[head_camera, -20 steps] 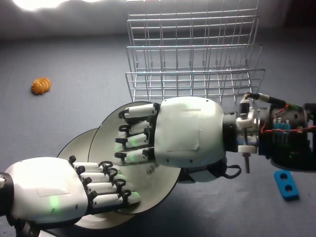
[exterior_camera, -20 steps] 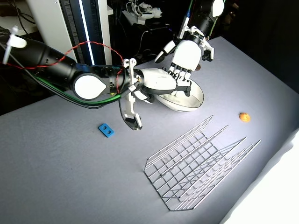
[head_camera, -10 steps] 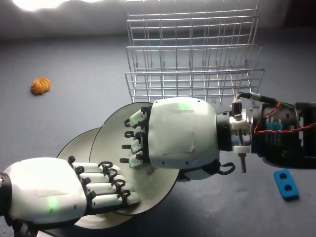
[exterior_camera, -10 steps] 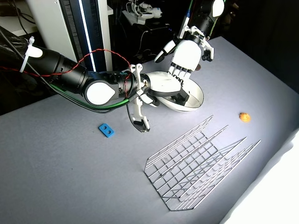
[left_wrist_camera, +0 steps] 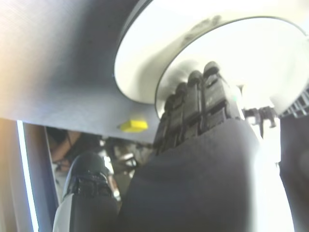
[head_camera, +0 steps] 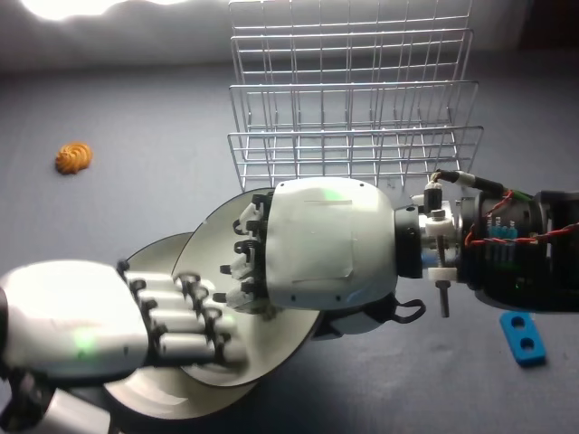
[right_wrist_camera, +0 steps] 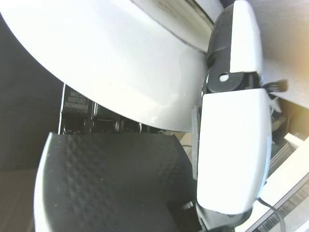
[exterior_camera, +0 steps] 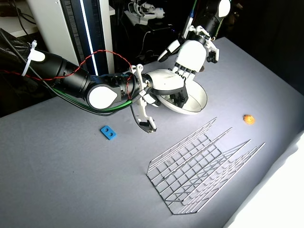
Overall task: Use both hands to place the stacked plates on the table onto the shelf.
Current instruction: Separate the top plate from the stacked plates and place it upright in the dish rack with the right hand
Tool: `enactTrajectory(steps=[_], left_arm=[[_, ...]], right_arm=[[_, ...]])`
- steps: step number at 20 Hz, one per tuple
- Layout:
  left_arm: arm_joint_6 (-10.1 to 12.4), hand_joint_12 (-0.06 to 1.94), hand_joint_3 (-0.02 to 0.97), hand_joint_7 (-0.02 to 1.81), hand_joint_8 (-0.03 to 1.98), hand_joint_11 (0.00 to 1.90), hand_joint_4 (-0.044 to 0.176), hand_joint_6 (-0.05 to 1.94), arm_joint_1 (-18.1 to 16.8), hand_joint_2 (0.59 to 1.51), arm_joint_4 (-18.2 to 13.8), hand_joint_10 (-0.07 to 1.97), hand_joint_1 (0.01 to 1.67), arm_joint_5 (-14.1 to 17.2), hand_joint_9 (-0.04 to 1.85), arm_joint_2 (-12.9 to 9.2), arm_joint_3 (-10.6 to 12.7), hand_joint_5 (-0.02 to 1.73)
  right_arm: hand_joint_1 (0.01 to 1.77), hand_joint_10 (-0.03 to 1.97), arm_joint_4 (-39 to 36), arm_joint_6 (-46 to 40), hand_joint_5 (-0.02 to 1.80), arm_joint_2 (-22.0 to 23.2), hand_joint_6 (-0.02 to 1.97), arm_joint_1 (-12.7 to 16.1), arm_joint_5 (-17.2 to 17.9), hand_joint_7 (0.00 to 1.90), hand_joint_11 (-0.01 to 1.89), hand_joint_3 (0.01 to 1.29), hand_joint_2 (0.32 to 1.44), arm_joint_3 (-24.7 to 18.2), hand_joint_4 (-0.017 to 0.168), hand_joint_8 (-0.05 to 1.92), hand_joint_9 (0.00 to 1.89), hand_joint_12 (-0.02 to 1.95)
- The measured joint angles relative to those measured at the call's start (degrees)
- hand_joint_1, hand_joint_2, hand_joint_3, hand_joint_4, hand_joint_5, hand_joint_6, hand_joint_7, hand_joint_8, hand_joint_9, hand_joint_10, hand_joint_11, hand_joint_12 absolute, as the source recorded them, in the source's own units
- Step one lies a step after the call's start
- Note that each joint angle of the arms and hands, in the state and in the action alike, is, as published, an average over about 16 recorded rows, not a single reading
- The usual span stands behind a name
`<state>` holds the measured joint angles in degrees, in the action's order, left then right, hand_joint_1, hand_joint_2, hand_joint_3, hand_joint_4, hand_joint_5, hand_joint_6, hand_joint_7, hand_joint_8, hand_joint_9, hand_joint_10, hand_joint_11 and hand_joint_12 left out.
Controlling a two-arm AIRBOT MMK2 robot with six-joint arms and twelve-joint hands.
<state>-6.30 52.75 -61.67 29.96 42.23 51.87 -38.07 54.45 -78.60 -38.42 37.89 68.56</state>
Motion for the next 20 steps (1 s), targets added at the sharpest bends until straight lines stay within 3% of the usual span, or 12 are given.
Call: enactTrajectory(steps=[10,20], left_arm=[[0.3,0.01,0.019,0.02,0.01,0.01,-0.001,0.02,-6.6,1.155,3.6,0.01,0.02,2.0,0.02,-4.3,6.1,0.06],[1.8,0.01,0.019,0.03,0.01,0.01,-0.001,0.01,-9.9,1.149,5.6,0.01,0.02,4.2,0.02,-7.1,10.9,0.06]], right_arm=[[1.14,-0.01,0.7,1.0,0.96,2.5,0.81,1.4,2.1,1.09,0.99,0.01,0.91,-4.1,0.026,0.72,1.34,0.98],[1.19,0.00,0.5,1.2,0.99,10.2,0.92,4.4,2.8,1.13,0.97,0.01,0.96,-11.5,0.024,0.75,1.35,0.99]])
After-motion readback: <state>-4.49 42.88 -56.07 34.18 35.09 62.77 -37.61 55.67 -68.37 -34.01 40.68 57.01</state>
